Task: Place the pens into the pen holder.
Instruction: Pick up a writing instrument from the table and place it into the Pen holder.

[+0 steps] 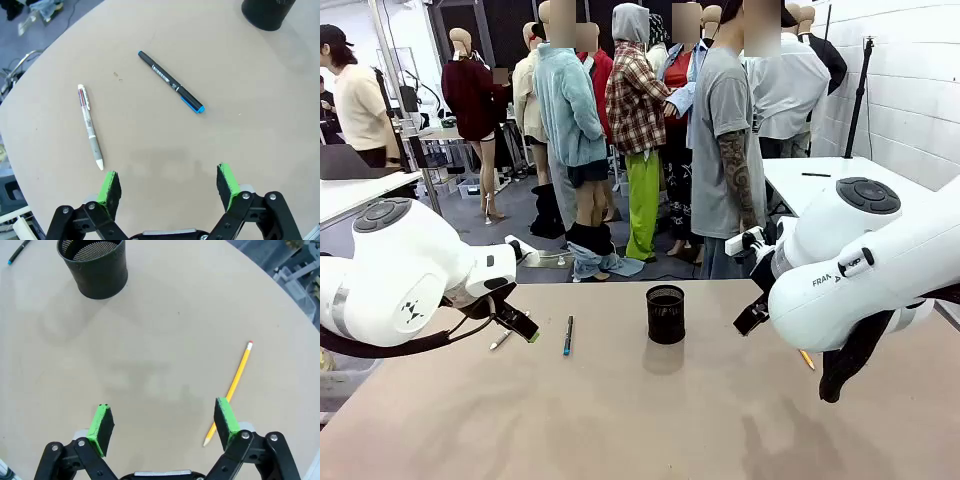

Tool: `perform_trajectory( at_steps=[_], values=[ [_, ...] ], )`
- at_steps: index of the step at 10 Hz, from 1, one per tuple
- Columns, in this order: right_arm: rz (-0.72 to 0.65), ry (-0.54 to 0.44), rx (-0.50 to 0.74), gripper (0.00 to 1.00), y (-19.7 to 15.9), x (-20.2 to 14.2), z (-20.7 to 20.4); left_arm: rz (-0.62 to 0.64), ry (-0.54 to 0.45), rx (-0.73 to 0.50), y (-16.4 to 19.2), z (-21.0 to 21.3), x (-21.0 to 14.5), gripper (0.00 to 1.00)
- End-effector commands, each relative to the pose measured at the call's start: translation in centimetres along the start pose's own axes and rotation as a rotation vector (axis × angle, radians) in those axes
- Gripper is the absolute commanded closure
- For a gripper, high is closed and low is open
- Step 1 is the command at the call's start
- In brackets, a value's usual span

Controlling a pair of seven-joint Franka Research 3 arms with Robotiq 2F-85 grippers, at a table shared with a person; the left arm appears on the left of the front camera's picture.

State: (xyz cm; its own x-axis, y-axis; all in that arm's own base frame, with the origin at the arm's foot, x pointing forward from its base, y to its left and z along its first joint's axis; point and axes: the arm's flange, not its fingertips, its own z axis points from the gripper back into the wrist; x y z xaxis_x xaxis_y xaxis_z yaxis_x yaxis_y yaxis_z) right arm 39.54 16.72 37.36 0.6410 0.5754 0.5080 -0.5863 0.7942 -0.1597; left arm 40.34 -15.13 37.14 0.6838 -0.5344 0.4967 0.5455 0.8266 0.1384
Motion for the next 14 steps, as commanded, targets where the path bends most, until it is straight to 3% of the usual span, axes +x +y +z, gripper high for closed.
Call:
perform_trajectory(
  at_steps=[1, 11, 12, 14],
  values=[
    [0.000, 0.000, 0.000, 0.00, 0.0, 0.0, 0.0, 0.000, 0.000, 0.000, 0.0, 0.0, 0.0, 0.00],
    [0.000, 0.000, 0.000, 0.00, 0.0, 0.0, 0.0, -0.003, 0.000, 0.000, -0.1, 0.0, 0.0, 0.00],
    [-0.009, -0.074, -0.012, 0.00, -1.3, 0.3, 2.1, -0.051, -0.069, 0.020, 1.9, 2.0, 0.7, 0.00],
    [-0.050, -0.181, -0.082, 0.00, -4.5, -0.2, 6.7, -0.007, -0.219, 0.082, 6.7, 7.2, 0.5, 0.00]
  ],
)
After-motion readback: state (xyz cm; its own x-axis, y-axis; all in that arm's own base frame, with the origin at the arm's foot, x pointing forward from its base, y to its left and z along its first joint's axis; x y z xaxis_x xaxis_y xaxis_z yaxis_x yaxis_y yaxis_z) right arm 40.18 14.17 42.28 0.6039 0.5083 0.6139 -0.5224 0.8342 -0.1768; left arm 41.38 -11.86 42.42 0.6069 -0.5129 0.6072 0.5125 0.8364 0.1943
